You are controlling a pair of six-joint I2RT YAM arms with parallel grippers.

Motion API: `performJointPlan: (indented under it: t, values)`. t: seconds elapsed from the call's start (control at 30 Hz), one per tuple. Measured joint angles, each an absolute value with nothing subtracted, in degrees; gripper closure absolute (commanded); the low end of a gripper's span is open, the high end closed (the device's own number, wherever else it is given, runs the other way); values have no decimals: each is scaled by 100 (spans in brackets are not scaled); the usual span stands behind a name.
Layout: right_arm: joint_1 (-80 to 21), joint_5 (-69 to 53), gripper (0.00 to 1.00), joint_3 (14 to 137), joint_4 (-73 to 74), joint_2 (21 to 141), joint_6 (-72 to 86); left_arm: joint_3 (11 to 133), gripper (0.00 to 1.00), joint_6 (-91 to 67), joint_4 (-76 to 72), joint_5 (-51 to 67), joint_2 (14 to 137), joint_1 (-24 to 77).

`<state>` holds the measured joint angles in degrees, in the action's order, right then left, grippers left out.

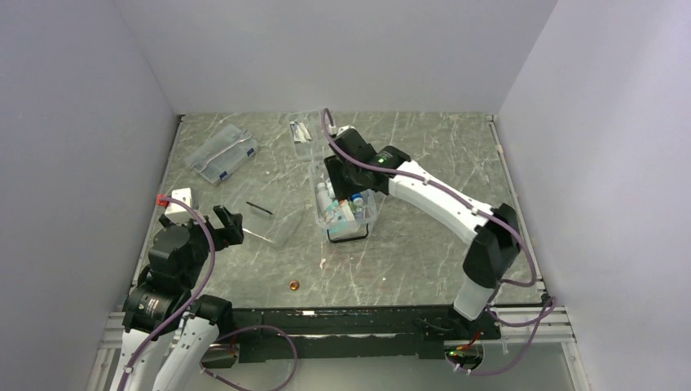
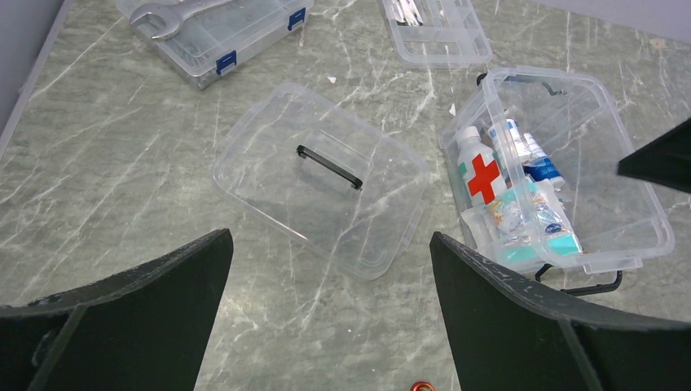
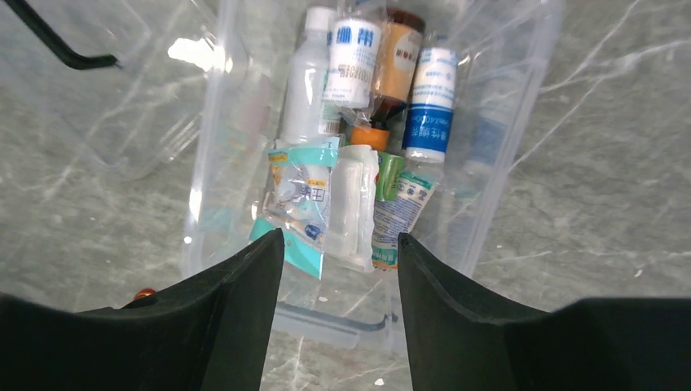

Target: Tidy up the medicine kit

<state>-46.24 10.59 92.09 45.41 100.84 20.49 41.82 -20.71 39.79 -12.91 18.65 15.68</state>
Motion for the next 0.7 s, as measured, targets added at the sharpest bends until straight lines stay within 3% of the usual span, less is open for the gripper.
performJointPlan:
  t: [0.37, 0.7]
  values:
    - [-5714, 1643, 26, 9091, 4257, 8827, 1695, 4182, 1, -2071, 3979, -1291, 1927, 1568]
    - [-6241, 1186, 23, 7964, 3520, 8296, 1656, 4182, 1, -2071, 3979, -1334, 1951, 1568]
